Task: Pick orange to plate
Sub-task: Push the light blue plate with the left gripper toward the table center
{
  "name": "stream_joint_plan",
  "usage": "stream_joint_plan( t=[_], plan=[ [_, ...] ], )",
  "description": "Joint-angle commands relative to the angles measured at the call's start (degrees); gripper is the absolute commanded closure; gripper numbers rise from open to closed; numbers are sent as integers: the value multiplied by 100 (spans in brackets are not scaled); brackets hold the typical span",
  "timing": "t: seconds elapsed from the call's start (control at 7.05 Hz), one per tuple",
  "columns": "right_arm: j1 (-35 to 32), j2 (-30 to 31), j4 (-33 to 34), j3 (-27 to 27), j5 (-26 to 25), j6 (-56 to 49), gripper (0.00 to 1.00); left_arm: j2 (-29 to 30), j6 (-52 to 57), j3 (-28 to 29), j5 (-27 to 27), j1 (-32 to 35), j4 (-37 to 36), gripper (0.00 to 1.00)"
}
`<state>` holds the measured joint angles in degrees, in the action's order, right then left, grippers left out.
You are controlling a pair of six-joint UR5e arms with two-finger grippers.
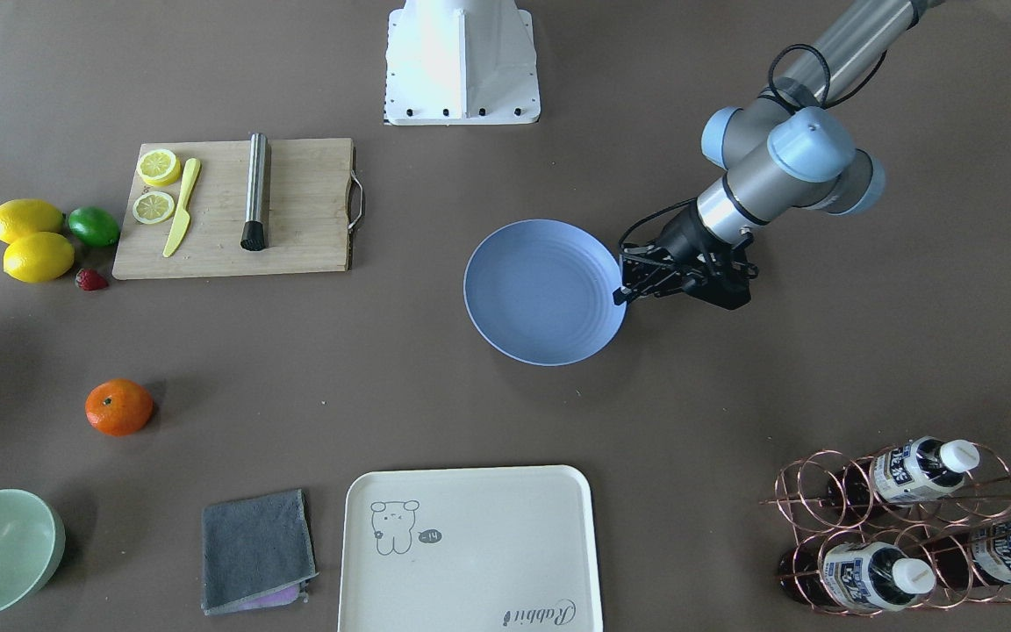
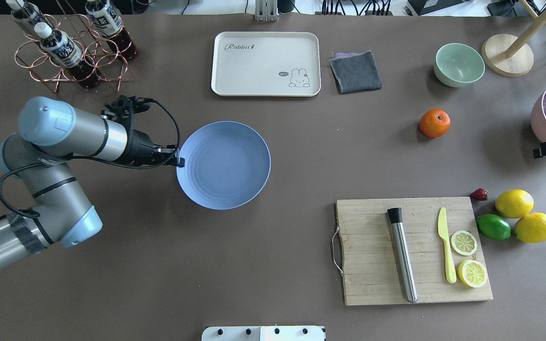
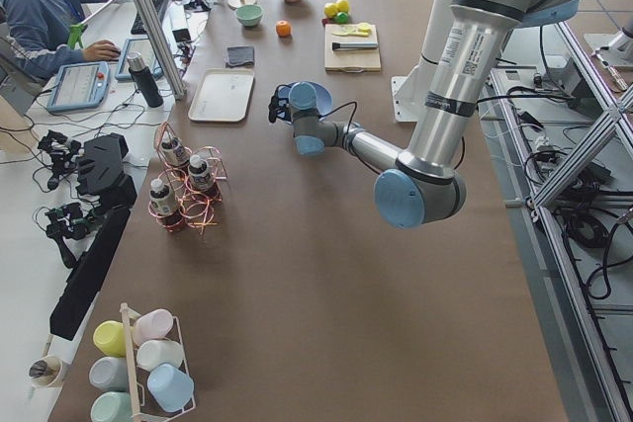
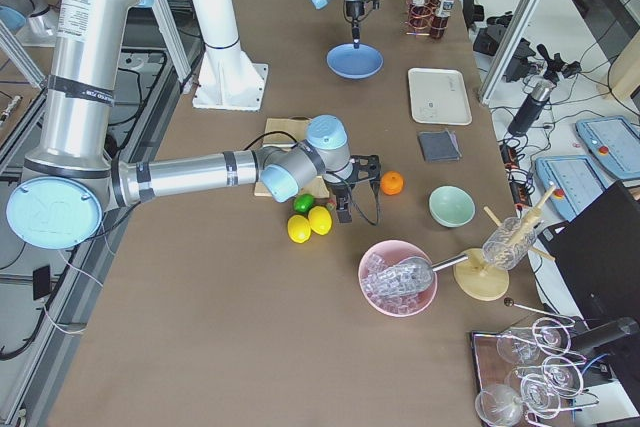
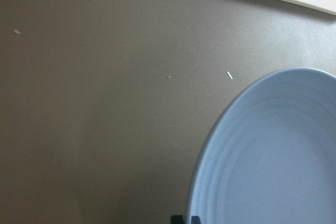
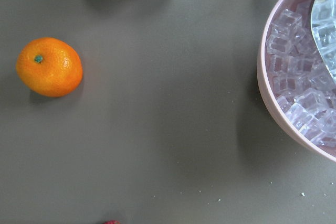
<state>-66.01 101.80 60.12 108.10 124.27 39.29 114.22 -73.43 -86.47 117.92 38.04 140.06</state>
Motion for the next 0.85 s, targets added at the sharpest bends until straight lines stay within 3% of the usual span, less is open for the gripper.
stream_joint_plan(
  t=[0.0,0.28,0.43,0.57,0.71],
  plan=[
    [0,-2,0,-17,-8,0,0,662,-83,-1,-488,-410,-944,100],
    [9,-11,0,-8,10,0,0,646,-75,43,-700,-526,-963,100],
    [17,-11,0,-8,10,0,0,619,-57,43,-778,-526,-955,1],
    [26,-11,0,-8,19,0,0,593,-48,-1,-1084,-526,-946,2],
    [78,-28,9,1,10,0,0,567,-31,-97,-1052,-413,-955,2]
  ],
)
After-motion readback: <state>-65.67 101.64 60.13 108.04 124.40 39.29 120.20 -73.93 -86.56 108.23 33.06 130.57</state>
